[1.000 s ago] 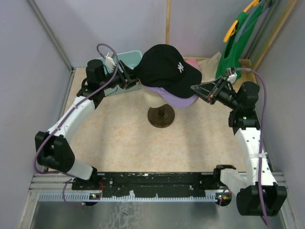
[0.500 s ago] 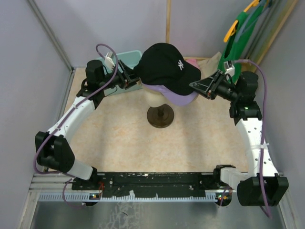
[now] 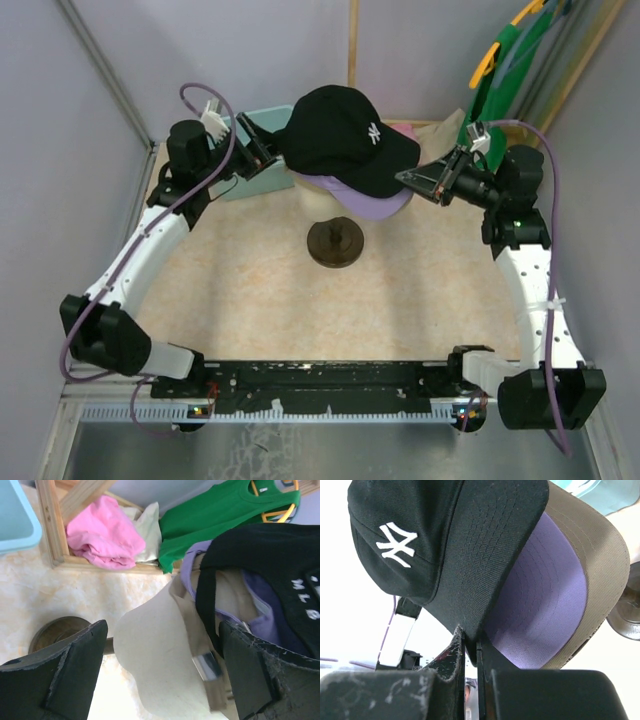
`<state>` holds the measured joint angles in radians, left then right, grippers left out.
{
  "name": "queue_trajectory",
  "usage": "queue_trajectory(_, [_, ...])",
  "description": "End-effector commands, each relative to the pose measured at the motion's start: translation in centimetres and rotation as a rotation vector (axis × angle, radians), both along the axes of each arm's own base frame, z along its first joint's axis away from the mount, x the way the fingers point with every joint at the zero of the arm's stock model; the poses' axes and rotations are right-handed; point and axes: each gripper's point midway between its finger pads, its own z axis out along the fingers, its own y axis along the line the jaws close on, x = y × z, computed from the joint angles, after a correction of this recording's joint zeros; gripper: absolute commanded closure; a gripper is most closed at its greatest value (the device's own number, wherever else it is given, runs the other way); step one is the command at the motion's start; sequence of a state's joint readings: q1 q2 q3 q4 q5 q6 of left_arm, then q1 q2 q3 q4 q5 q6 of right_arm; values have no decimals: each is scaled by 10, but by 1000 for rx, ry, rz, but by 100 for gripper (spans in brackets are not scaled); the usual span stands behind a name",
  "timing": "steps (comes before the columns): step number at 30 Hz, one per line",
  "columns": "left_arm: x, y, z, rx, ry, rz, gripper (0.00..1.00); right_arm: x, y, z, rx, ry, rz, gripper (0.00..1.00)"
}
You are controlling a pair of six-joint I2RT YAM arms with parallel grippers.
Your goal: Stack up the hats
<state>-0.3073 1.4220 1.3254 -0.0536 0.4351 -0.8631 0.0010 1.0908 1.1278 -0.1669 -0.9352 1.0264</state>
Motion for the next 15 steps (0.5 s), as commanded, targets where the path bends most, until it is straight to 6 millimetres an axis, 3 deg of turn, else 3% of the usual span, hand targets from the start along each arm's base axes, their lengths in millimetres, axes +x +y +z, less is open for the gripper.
queue_trajectory(1, [-26, 6, 64, -25, -178, 15, 1, 4, 8, -2, -2, 16, 33, 100])
queue_trajectory(10, [-26, 17, 20, 8, -33, 69, 1, 5, 11, 7, 34, 0, 43, 100])
queue_trajectory(15, [-26, 21, -24, 65, 52, 81, 1, 8, 11, 20, 57, -13, 36, 100])
